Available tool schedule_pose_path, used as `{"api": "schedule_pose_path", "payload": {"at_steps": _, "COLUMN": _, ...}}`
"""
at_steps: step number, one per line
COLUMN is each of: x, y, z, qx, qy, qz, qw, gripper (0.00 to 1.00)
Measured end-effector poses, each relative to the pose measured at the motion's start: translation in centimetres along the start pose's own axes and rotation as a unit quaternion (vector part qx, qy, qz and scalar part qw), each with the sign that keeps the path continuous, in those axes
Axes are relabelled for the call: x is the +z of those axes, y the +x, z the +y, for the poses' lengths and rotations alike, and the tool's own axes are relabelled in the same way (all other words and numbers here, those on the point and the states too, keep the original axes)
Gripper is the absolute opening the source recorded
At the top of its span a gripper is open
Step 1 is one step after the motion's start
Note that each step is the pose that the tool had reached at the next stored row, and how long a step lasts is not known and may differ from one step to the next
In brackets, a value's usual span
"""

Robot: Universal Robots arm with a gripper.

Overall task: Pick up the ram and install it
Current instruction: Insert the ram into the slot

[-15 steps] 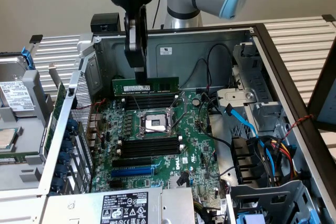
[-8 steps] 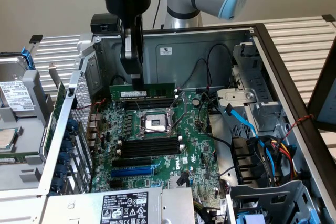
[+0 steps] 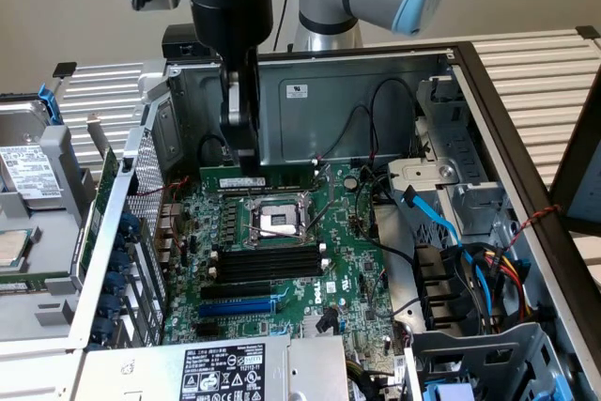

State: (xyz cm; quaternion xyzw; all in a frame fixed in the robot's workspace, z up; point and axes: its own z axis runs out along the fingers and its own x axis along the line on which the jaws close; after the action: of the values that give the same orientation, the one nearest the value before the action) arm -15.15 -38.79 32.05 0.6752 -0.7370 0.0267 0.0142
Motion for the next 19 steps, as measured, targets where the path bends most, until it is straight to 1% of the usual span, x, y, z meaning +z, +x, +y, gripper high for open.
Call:
{"api": "schedule_pose_path", "payload": {"at_steps": 3, "x": 0.43, "y": 0.0, "z": -0.25, "qx": 0.000, "qy": -0.0013, "qz": 0.0001, "qw": 1.0000, "gripper": 0.12}}
{"api": "schedule_pose_path", "payload": {"at_steps": 6, "x": 0.88, "y": 0.0, "z": -0.32, "qx": 0.000, "qy": -0.0024, "qz": 0.0002, "qw": 1.0000, "gripper": 0.12}}
{"api": "schedule_pose_path", "payload": {"at_steps": 19, "x": 3.25, "y": 0.1, "z": -0.30, "qx": 0.000, "qy": -0.0027, "qz": 0.0002, "qw": 1.0000, "gripper": 0.12}}
